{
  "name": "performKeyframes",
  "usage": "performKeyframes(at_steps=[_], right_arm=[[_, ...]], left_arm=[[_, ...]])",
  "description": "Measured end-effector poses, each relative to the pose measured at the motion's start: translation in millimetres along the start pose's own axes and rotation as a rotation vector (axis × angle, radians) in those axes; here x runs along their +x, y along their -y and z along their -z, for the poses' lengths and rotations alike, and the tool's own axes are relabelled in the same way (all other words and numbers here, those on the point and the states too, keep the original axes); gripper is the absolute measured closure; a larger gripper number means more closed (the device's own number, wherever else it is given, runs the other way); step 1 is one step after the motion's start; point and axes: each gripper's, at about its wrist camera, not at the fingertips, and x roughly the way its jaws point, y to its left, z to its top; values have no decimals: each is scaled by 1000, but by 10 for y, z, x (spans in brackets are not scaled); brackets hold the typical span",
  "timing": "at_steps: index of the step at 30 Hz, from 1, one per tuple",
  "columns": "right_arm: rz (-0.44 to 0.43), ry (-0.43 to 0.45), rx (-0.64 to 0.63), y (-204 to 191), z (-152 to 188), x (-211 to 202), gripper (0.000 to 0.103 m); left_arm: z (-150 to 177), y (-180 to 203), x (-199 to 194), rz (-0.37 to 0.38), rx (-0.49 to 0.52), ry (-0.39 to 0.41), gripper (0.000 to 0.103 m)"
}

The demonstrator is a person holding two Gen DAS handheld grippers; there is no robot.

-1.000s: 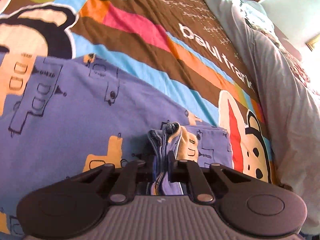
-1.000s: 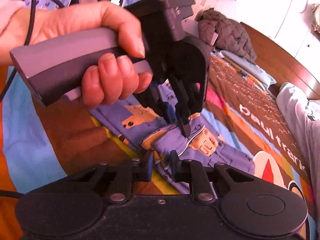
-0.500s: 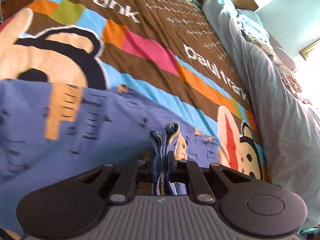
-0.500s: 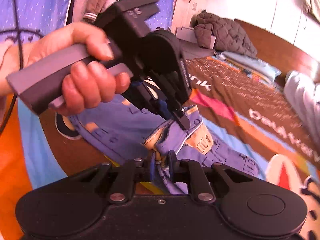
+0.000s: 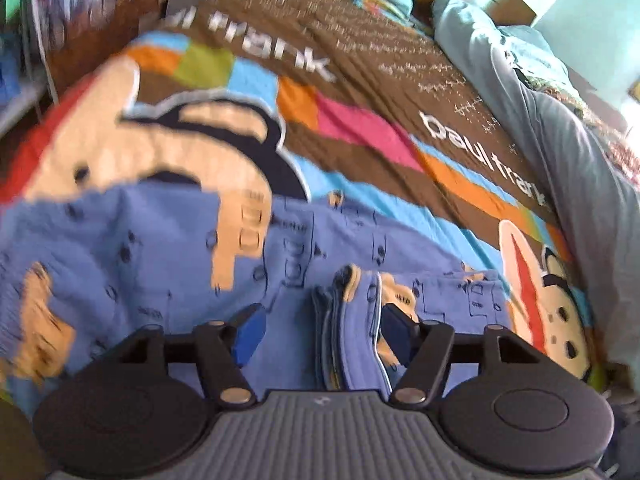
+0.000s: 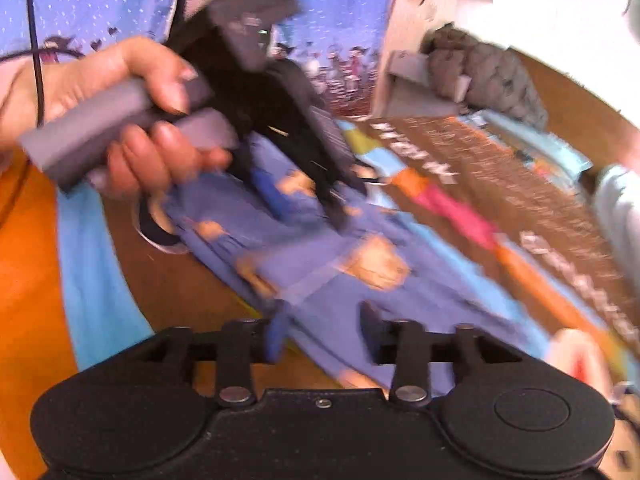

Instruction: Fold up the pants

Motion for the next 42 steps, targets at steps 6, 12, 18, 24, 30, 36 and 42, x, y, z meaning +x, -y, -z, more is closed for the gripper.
performKeyframes(at_steps=[6,12,18,24,30,36,42], right_arm=[[146,-110,189,803,520,-239,51],[95,-102,294,984,740,-207,64],[37,-67,196,903,690,-71,71],[12,-74,223,938,728,8,72],[7,-68,216,933,738,60,85],[5,-50,152,896,713,35,102],[-89,-82,163,988,692,-102,103]], left_arm=[[-120,731,47,56,217,3,29],[-183,1569,617,90,423,-112,29],[-186,2000,926,47,625,-142,31],[-79,2279,1159,16,790,-226,48],[-54,2345,1270,-35,816,-254,94],[-39,2386,1256,-77,787,-213,100],[-64,2329,1266,-82,720,-195,101]])
